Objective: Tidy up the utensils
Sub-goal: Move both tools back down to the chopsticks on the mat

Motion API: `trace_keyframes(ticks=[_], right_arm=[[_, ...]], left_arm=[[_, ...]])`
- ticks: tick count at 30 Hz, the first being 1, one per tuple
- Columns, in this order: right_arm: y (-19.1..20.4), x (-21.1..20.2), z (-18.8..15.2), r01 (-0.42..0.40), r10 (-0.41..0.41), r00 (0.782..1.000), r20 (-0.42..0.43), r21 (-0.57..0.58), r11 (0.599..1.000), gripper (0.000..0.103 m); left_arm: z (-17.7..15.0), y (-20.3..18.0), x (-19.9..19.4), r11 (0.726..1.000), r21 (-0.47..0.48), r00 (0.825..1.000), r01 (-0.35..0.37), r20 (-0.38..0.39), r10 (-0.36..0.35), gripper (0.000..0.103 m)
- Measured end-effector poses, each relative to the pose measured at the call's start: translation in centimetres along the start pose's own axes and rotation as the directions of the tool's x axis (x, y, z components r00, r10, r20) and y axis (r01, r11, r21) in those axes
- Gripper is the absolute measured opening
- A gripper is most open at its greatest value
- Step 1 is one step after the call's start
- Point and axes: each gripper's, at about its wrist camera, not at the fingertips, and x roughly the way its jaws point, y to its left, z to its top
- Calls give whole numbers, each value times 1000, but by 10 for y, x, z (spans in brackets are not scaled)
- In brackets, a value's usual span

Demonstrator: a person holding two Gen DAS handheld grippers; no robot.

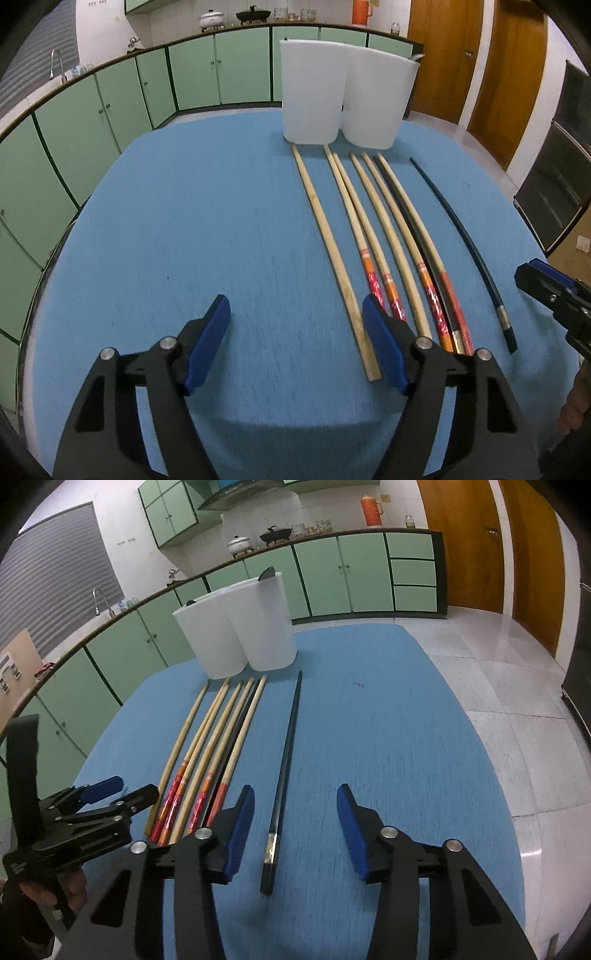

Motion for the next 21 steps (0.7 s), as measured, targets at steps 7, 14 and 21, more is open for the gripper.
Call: trace_keyframes(ticks=[7, 14, 21], right_arm=[[-1, -6, 0, 0, 0, 1000, 10, 3, 1000, 44], [2, -6, -9, -8, 8, 1000, 9, -2, 1000, 43], [11, -8, -24, -26, 26, 1000, -14, -35, 999, 42]], left_arm=[[-4, -9, 4, 1000, 18, 1000, -4, -10, 4, 68], [-5, -5, 0, 999, 16, 999, -31, -7, 31, 43], [-13, 2, -6, 999, 15, 999, -44, -14, 44, 40]])
